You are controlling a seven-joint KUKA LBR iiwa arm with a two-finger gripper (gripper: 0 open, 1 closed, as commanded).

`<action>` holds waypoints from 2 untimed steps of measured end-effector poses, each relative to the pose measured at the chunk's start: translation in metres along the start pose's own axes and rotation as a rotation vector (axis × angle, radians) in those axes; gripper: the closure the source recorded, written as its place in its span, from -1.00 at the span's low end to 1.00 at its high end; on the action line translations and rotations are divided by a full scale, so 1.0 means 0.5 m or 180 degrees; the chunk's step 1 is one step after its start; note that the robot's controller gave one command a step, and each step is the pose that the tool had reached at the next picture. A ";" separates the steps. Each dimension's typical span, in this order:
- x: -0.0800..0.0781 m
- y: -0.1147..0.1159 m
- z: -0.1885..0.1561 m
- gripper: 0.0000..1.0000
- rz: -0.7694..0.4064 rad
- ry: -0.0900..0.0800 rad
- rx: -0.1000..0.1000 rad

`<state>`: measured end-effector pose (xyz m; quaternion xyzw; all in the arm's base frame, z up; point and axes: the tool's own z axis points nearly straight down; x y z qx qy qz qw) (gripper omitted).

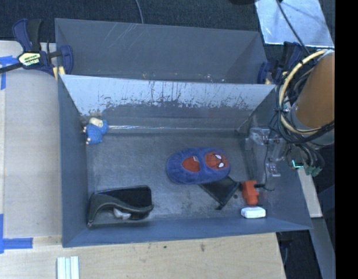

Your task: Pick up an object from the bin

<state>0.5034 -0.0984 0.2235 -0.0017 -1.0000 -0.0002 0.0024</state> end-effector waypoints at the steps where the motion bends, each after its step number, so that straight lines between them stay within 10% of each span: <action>1: 0.028 -0.001 0.307 -1.00 -0.0903 -0.0054 0.0012; 2: 0.036 0.052 0.246 -1.00 -0.2267 -0.0034 0.0011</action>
Offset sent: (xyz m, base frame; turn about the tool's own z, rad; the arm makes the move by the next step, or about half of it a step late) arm -0.0177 -0.0001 -0.1535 -0.2857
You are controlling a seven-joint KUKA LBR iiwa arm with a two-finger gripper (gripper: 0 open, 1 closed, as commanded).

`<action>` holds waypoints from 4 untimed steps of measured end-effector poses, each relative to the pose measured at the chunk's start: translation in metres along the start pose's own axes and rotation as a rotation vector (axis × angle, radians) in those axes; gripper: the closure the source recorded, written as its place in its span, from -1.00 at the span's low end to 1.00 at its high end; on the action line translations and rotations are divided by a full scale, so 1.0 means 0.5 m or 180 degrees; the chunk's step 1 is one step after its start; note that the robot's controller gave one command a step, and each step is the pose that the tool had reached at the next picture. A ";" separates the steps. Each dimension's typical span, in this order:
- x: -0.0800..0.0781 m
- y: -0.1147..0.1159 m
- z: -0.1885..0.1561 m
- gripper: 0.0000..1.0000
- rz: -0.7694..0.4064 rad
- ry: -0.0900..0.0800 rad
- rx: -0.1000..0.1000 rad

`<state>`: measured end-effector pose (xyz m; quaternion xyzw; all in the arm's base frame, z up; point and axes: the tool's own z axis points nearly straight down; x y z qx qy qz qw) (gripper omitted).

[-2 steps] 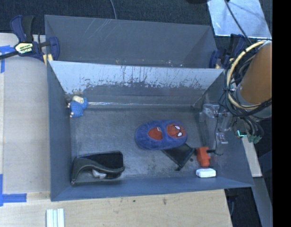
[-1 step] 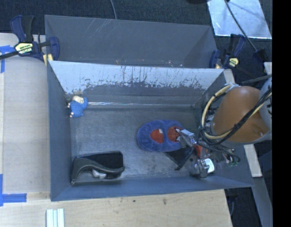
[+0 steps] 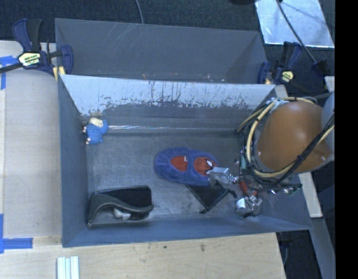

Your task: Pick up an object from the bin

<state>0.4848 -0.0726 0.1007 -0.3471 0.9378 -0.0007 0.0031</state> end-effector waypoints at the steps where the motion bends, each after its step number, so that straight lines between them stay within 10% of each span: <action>1: -0.011 0.011 -0.006 -1.00 -0.0492 -0.0010 0.0006; 3: -0.075 0.075 0.062 -1.00 -0.1524 -0.0001 -0.0011; 4: -0.075 0.073 0.061 1.00 -0.1521 -0.0004 -0.0005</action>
Offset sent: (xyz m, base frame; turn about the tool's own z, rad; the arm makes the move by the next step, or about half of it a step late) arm -0.0008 0.0074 0.0031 -0.1567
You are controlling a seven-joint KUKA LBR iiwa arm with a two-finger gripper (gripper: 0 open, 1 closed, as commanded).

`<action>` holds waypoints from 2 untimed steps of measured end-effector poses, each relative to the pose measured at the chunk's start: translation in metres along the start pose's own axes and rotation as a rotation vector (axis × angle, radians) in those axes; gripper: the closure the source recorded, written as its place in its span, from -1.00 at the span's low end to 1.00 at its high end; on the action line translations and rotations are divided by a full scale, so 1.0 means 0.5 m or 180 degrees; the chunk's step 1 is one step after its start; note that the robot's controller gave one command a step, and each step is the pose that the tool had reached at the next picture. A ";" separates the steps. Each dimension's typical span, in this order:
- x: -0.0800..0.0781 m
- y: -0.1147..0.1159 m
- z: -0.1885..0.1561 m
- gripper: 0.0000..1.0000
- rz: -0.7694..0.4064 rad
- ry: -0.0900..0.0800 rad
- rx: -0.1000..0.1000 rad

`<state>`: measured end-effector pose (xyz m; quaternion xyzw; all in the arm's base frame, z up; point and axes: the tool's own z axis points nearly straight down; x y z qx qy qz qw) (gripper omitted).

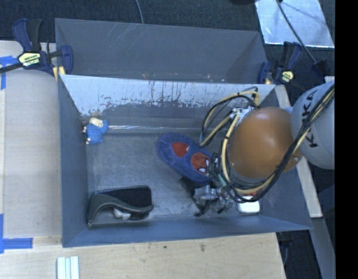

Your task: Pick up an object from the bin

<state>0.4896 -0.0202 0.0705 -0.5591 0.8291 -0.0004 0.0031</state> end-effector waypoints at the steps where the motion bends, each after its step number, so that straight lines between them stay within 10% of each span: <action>1: -0.002 -0.003 -0.082 1.00 0.0008 0.0004 0.0004; 2: -0.003 -0.006 -0.174 1.00 0.0016 0.0005 0.0006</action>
Offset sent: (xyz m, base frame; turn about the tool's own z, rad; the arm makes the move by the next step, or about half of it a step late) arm -0.0001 0.0000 0.0387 0.0000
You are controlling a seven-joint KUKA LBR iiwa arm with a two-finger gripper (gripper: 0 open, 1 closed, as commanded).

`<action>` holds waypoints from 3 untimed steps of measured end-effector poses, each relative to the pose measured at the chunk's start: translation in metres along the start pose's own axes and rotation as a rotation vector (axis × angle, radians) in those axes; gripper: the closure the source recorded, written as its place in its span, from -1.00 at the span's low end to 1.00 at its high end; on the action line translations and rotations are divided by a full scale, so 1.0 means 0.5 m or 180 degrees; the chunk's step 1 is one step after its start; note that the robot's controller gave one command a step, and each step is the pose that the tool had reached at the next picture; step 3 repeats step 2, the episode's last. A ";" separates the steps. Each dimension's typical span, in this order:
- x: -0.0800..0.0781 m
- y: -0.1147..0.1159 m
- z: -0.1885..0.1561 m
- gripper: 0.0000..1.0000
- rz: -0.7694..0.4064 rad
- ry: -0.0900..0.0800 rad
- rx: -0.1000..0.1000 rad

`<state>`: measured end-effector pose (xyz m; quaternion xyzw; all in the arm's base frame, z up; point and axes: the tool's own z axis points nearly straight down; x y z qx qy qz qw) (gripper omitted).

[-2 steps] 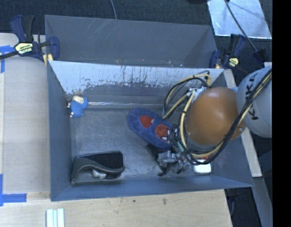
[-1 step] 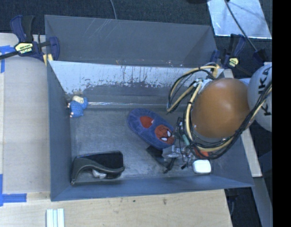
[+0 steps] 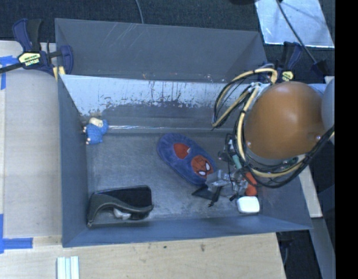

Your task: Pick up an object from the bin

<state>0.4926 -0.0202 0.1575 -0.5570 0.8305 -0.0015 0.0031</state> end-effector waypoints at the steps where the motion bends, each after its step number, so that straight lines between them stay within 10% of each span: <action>1: -0.001 -0.003 -0.064 1.00 0.0008 0.0000 -0.0002; 3: -0.002 -0.004 -0.069 1.00 0.0019 -0.0001 -0.0009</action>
Offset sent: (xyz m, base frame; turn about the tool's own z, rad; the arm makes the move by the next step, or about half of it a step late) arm 0.0001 -0.0001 0.0303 0.0000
